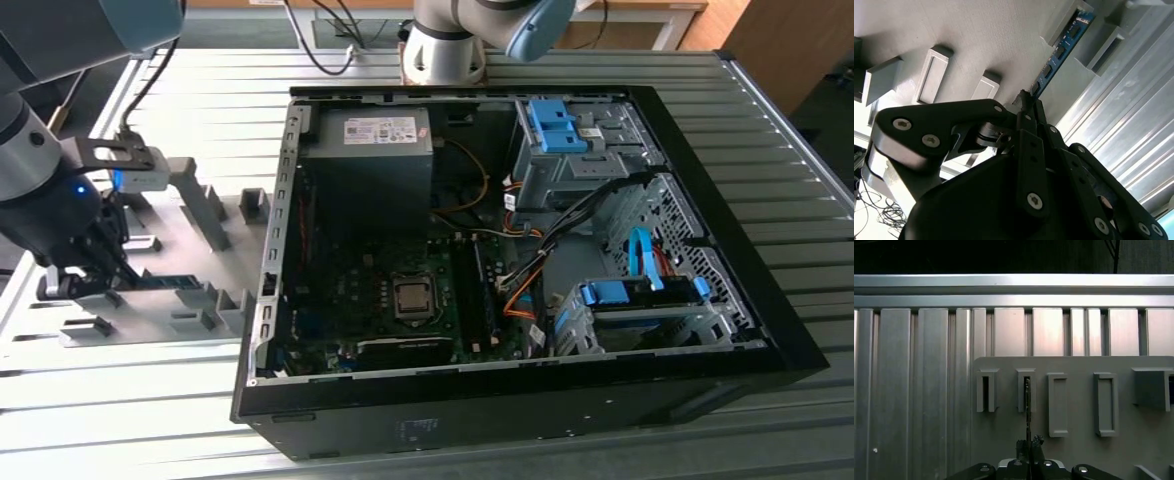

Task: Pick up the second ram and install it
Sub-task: 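Pick up the second ram and move it above second insertion slot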

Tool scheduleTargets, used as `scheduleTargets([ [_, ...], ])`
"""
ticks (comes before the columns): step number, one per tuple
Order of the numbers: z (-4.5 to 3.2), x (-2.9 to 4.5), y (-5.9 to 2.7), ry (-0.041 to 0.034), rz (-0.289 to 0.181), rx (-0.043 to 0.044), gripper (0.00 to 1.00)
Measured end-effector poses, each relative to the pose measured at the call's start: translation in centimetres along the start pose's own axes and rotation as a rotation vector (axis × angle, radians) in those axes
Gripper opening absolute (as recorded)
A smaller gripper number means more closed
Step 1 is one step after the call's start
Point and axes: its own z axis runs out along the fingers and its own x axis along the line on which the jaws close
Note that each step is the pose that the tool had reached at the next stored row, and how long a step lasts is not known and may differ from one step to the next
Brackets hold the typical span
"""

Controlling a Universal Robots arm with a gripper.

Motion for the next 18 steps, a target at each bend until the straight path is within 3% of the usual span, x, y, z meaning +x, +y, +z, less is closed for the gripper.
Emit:
scheduleTargets([
  [18,-1.45,-0.03,0.03,0.0,0.0,0.0,0.14],
])
